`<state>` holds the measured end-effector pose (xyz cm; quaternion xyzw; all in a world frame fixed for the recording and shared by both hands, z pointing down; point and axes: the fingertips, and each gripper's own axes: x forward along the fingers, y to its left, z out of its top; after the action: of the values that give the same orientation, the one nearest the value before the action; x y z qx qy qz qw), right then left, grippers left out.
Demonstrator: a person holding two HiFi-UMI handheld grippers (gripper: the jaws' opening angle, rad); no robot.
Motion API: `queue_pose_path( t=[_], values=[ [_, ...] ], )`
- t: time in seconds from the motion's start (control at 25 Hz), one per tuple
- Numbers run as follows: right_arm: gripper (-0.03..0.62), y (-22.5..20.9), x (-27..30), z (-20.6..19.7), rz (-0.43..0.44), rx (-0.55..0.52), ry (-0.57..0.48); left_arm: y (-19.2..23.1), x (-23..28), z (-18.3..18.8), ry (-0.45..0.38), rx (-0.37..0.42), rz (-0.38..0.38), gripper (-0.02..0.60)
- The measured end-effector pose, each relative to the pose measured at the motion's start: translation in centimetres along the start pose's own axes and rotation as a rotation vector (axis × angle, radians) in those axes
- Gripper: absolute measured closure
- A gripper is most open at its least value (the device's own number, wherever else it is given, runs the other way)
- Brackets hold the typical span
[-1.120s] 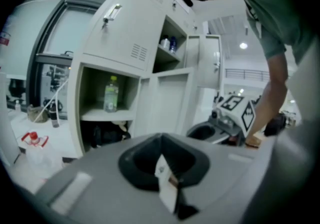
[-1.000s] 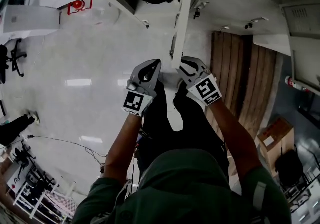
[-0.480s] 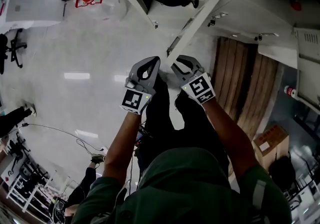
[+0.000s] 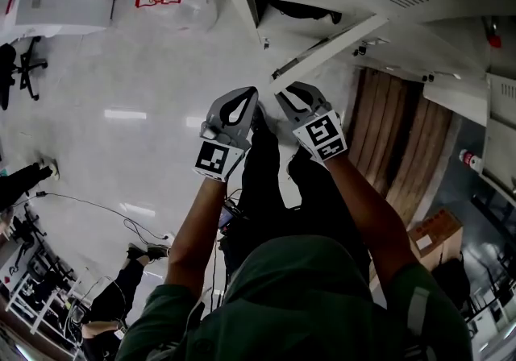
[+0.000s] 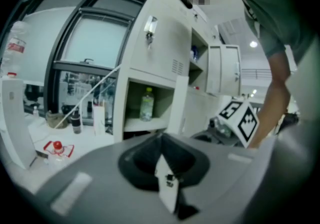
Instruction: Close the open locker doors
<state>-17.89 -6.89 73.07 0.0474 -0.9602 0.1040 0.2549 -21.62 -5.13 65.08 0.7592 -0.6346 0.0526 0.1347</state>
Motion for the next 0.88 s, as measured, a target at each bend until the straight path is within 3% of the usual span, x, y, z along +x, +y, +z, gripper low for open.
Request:
queue_pose_path(
  t=[0.88],
  values=[
    [0.536,-5.0,6.2,5.1,-0.14,0.067,0.002,6.9,1.2,3.1,-0.022,0.005,-0.017,0.58]
  ],
)
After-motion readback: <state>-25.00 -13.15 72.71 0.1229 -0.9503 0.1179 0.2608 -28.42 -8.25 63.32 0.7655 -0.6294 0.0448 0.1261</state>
